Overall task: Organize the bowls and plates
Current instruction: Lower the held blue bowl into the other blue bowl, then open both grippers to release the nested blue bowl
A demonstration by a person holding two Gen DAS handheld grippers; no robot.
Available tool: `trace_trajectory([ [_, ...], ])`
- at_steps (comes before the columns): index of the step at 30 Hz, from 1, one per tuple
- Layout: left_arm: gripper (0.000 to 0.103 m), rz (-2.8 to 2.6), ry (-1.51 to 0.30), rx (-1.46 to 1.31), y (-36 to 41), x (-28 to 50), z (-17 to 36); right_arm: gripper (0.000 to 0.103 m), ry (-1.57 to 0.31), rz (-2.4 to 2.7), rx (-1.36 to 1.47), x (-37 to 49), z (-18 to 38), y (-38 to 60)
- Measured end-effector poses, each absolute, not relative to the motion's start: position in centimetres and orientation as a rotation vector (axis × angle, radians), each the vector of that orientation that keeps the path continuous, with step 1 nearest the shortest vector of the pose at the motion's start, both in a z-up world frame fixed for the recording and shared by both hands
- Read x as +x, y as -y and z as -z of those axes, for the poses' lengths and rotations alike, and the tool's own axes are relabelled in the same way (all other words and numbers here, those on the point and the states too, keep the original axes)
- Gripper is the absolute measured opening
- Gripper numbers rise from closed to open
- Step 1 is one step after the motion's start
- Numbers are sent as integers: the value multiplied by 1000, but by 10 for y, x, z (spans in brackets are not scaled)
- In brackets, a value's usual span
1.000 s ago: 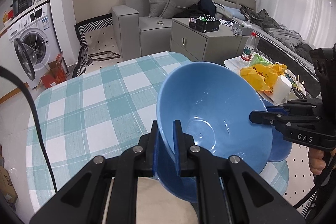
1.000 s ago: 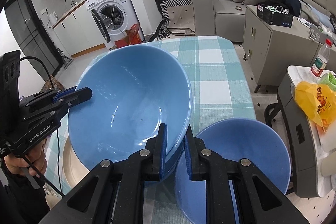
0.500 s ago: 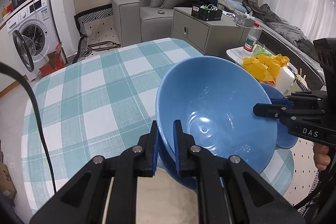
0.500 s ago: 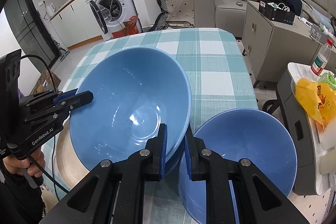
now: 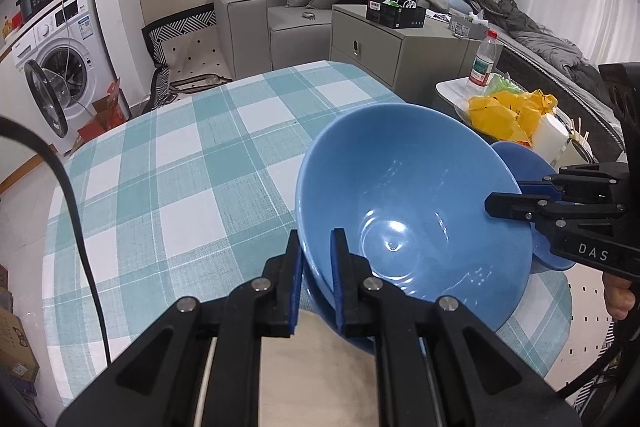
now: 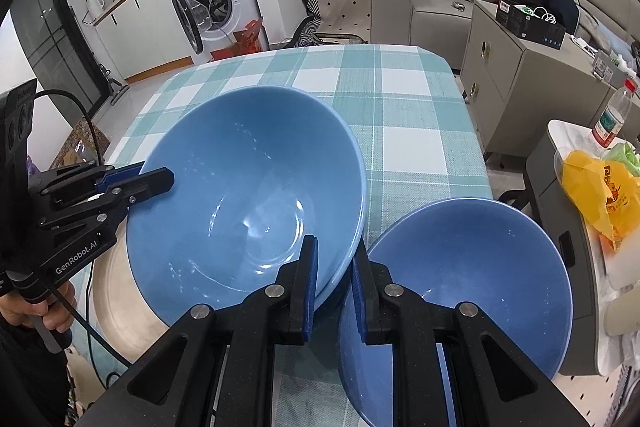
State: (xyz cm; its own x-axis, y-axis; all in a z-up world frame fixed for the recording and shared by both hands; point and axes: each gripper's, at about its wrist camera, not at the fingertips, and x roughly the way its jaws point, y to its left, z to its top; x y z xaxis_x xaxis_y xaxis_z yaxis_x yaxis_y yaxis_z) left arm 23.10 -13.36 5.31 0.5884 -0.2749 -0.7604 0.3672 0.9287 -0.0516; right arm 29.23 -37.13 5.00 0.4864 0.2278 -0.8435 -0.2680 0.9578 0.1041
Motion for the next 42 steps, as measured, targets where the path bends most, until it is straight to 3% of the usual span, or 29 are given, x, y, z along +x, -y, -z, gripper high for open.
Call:
trace_trajectory([
  [32,14,369,-874,186,137,229,-41,21,-1020,-277,-183,287,-39,354],
  [42,14,371,-860,176,133,229,-47,26,-970,-290,-179,285,-50,357],
])
